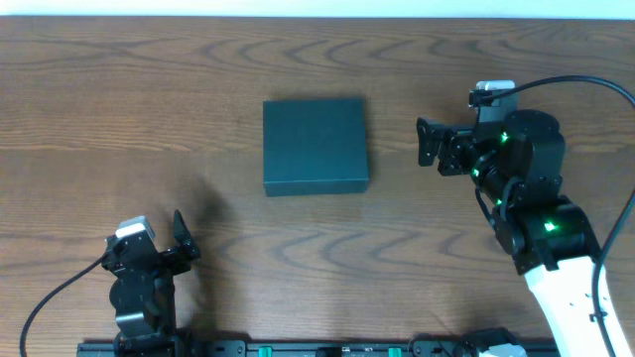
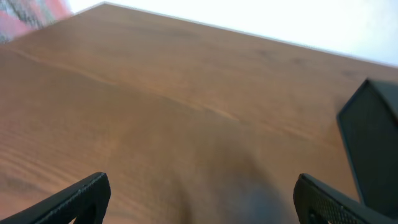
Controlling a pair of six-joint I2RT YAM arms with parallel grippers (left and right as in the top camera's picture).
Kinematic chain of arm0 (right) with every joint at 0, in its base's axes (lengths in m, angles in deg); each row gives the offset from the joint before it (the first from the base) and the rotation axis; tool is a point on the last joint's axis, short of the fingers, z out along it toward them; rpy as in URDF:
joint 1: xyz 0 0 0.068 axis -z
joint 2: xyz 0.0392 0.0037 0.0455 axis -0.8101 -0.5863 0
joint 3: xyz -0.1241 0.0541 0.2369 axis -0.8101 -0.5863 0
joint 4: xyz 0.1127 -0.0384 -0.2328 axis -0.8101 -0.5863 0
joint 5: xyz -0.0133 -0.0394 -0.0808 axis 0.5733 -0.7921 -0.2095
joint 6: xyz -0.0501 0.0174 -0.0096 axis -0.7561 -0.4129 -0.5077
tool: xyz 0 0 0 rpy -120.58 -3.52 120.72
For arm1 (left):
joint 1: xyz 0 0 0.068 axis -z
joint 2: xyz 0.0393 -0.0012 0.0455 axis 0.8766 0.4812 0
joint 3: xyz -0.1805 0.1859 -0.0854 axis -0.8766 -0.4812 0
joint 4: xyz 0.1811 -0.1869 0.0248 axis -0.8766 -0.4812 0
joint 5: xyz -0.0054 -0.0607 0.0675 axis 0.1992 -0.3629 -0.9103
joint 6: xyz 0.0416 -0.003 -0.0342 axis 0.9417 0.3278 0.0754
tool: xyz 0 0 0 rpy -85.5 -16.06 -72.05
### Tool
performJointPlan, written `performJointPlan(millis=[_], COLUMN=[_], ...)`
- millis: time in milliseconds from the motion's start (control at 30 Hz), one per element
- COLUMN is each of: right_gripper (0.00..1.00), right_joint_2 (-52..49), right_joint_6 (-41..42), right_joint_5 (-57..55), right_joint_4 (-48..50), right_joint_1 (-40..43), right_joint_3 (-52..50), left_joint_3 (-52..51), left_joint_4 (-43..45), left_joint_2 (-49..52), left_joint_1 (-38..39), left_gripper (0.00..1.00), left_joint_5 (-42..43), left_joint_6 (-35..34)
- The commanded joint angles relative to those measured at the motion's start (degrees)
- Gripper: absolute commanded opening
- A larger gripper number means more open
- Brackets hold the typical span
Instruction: Pack container
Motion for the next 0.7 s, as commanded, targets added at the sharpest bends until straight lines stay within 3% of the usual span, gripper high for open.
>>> performJointPlan(millis=[0, 667], right_gripper=[0.99, 0.99], right_joint_2=[0.0, 0.0], right_joint_6=[-0.8, -0.8], right_joint_5=[-0.5, -0.5], right_joint_4=[0.0, 0.0], right_joint_1=[-0.3, -0.3], right_joint_3=[0.9, 0.9], left_joint_3=[-1.6, -1.7], left_joint_4=[0.9, 0.8], left_joint_2=[-1.0, -1.0], left_joint_1=[-0.2, -0.2], left_gripper=[0.95, 0.95], left_joint_5=[-0.8, -0.8], left_joint_6=[0.6, 1.9])
